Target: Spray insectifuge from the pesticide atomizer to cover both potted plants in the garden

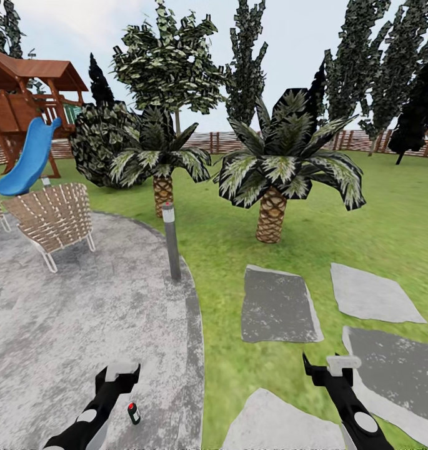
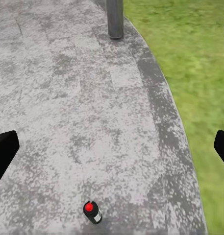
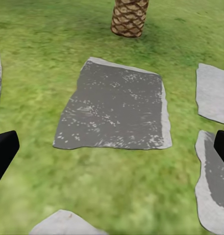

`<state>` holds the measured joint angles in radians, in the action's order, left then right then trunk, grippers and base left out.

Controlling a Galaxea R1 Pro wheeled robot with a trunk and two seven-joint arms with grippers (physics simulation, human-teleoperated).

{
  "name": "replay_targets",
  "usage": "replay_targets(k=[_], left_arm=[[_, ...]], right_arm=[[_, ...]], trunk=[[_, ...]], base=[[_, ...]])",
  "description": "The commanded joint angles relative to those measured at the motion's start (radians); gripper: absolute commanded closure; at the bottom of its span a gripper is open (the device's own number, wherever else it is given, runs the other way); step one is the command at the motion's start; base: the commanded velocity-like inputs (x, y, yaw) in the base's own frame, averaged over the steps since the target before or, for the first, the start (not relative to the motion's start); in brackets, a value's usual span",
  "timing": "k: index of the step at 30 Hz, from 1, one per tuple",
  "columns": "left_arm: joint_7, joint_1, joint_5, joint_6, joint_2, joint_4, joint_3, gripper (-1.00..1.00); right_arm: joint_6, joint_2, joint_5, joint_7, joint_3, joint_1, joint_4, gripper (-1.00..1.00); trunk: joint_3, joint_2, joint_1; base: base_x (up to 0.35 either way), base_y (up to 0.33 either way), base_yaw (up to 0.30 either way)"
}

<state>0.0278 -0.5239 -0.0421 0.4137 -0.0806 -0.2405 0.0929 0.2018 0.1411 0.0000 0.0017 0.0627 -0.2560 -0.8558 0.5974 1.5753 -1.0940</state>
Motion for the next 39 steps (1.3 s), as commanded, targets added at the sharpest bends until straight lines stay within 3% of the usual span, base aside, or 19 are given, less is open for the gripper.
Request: replay_targets(k=[1, 39], left_arm=[[0.003, -0.001, -0.005, 0.003, 0.001, 0.001, 0.007, -1.00], [0.003, -0.001, -0.005, 0.004, 0.003, 0.001, 0.007, -1.00]], right_arm=[[0.003, 0.000, 0.000, 0.000, 0.000, 0.000, 0.000, -1.00], [0.003, 0.000, 0.000, 0.000, -0.001, 0.000, -0.002, -1.00]], trunk=[[0.006, 0.008, -0.004], [0.185, 0.274, -0.150]], base=[[0.000, 0.000, 0.000], [0.000, 0.000, 0.000]])
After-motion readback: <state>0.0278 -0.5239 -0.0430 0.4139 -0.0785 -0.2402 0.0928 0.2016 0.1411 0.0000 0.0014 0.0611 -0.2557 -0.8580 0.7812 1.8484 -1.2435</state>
